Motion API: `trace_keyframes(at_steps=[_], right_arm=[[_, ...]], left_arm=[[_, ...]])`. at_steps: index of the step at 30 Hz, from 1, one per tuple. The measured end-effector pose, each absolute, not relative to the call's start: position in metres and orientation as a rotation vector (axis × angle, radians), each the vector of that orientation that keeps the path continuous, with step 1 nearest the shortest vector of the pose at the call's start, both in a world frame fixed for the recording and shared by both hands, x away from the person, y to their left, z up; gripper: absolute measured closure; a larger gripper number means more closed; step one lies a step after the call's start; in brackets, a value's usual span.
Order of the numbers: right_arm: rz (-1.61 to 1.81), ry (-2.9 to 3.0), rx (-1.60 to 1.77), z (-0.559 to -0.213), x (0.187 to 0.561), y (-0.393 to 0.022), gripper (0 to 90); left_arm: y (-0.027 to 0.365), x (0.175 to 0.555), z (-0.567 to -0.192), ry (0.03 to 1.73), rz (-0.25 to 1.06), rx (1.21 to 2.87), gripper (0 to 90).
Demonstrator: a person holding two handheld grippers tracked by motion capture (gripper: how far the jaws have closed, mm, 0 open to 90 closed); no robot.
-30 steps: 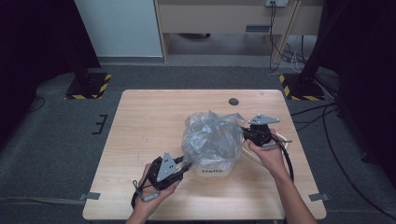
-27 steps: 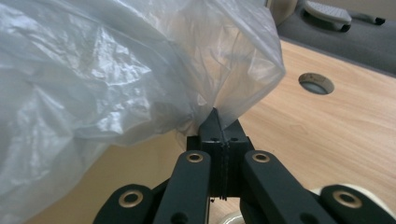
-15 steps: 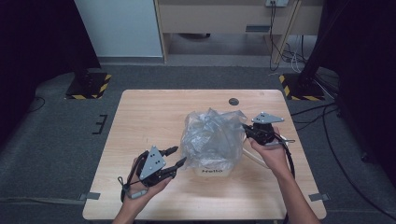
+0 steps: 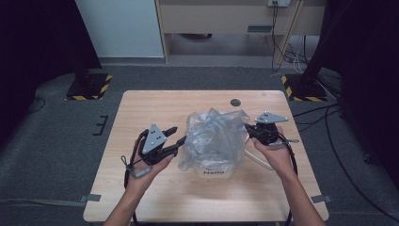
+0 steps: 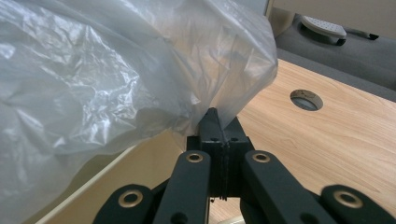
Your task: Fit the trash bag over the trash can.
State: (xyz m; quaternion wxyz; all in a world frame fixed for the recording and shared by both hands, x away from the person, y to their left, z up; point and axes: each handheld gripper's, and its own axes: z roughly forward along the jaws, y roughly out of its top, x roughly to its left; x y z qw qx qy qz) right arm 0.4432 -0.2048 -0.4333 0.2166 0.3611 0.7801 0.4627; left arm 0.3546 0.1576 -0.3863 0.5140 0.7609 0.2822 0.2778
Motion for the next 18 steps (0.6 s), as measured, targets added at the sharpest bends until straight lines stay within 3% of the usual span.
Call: trace_keyframes(at_steps=[9,18], right_arm=[[1.283,2.164,0.989,-0.432,0.442,-0.202,90.0],[1.304,2.162,0.978,-0.430,0.440,-0.199,89.5]], left_arm=[[0.132,0.376,-0.388,0.685,0.695,1.881,43.5],[0.122,0.387,-0.396,0.633,0.608,1.961,35.1]])
